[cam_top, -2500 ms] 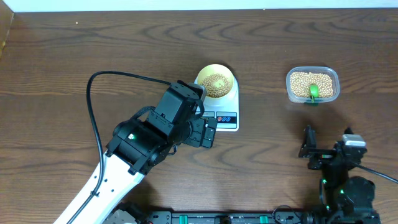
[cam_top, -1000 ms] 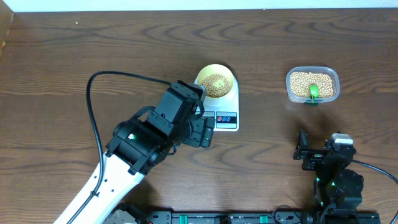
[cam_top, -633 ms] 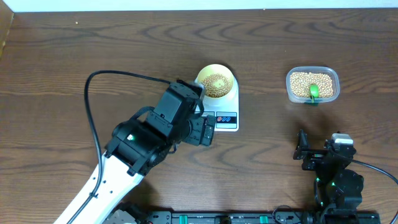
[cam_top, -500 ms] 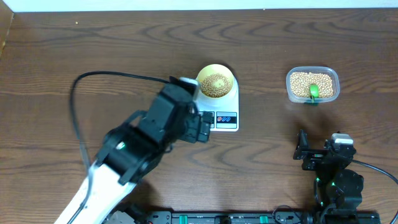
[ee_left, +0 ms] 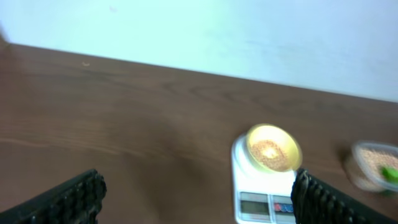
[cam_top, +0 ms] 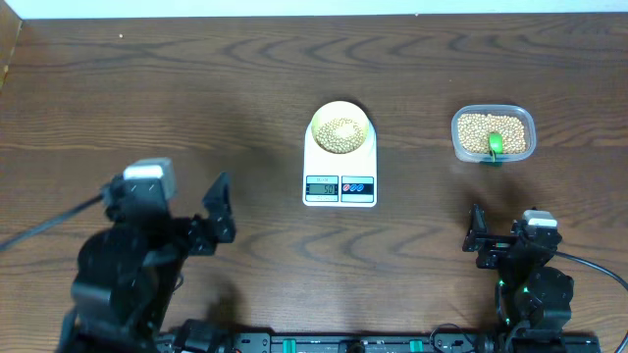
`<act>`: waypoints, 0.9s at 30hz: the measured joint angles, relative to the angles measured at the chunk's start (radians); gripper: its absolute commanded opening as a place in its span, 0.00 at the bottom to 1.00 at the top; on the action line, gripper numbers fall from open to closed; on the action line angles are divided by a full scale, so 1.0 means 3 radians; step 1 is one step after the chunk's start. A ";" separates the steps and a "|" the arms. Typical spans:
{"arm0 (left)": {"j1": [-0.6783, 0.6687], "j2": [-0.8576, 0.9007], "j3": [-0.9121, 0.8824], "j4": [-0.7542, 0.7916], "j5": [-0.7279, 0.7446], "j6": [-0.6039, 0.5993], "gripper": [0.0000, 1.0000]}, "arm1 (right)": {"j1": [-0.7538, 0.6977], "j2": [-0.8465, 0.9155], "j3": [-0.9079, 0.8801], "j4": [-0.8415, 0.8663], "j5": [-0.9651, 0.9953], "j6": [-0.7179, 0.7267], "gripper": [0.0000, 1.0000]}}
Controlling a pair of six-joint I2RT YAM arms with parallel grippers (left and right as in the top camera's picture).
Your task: Scoop item into bowl and weigh 50g on scale
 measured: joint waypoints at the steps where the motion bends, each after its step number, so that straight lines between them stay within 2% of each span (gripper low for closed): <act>1: 0.0099 -0.0116 -0.0108 0.0047 0.0025 0.0027 0.98 | 0.0000 0.0000 -0.0001 -0.0001 -0.0001 0.0000 0.99; 5: 0.0429 -0.0657 -0.0660 0.0280 0.0202 0.0163 0.98 | 0.0000 0.0000 -0.0006 0.0003 0.0000 0.0000 0.99; 12: 0.0643 -0.1369 -0.1492 0.0593 0.0407 0.0342 0.98 | 0.0000 0.0000 -0.0006 0.0005 0.0000 -0.0001 0.99; 17: 0.0676 -0.1609 -0.1890 0.0732 0.0436 0.0390 0.98 | 0.0000 0.0000 -0.0006 0.0005 0.0000 -0.0001 0.99; 27: 0.0676 -0.1863 -0.2556 0.1373 0.0446 0.0397 0.98 | 0.0000 0.0000 -0.0006 0.0005 0.0000 0.0000 0.99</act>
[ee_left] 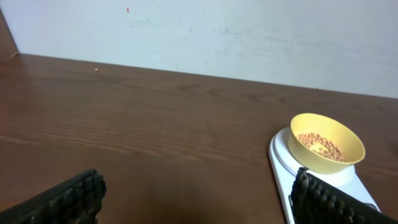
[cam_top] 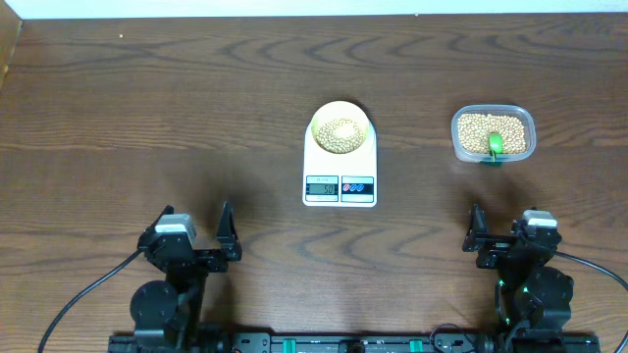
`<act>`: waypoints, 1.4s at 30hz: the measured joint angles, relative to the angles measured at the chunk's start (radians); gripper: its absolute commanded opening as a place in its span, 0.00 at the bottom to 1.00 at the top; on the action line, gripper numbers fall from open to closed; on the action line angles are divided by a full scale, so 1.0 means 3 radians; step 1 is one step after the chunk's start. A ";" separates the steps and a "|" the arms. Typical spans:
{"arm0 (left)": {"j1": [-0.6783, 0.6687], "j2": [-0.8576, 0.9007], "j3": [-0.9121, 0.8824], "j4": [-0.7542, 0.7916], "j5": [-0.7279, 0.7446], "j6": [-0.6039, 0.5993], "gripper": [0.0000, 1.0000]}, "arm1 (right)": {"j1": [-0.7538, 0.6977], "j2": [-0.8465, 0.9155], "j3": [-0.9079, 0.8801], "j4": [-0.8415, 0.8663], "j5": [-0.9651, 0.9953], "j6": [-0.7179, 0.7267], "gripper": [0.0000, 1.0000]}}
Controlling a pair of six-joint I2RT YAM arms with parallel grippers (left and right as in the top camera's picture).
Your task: Scoop item into bowl and weigh 50g on scale
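Observation:
A yellow bowl (cam_top: 340,128) holding beans sits on the white scale (cam_top: 340,189) at the table's middle; in the left wrist view the bowl (ee_left: 327,142) shows at the right on the scale (ee_left: 284,163). A clear tub of beans (cam_top: 492,132) with a green scoop (cam_top: 496,145) lying in it stands to the right. My left gripper (cam_top: 196,232) is open near the front left, with nothing between its fingers (ee_left: 68,198). My right gripper (cam_top: 497,238) rests at the front right, below the tub; its jaws are too small to read.
The dark wooden table (cam_top: 147,108) reaches back to a pale wall (ee_left: 249,31). Cables run from both arm bases along the front edge.
My left arm has drawn back and folded down to the front left edge, its gripper still open. The wrist view now sees the bowl lower and sharper. The right arm, scale, bowl and tub are unchanged.

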 measured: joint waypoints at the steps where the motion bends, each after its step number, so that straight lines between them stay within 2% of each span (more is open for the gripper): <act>1: 0.0000 -0.0022 -0.0060 0.0055 0.0001 0.0000 0.98 | 0.0000 0.0000 0.0000 0.0000 0.0000 0.0000 0.99; 19: 0.0187 -0.0046 -0.0595 0.0183 0.0224 0.0001 0.98 | 0.0000 0.0000 0.0000 0.0000 0.0000 0.0000 0.99; 42: 0.0187 -0.0051 -0.0598 0.0203 0.0313 0.0000 0.98 | 0.0000 0.0000 0.0000 0.0003 0.0000 -0.0001 0.99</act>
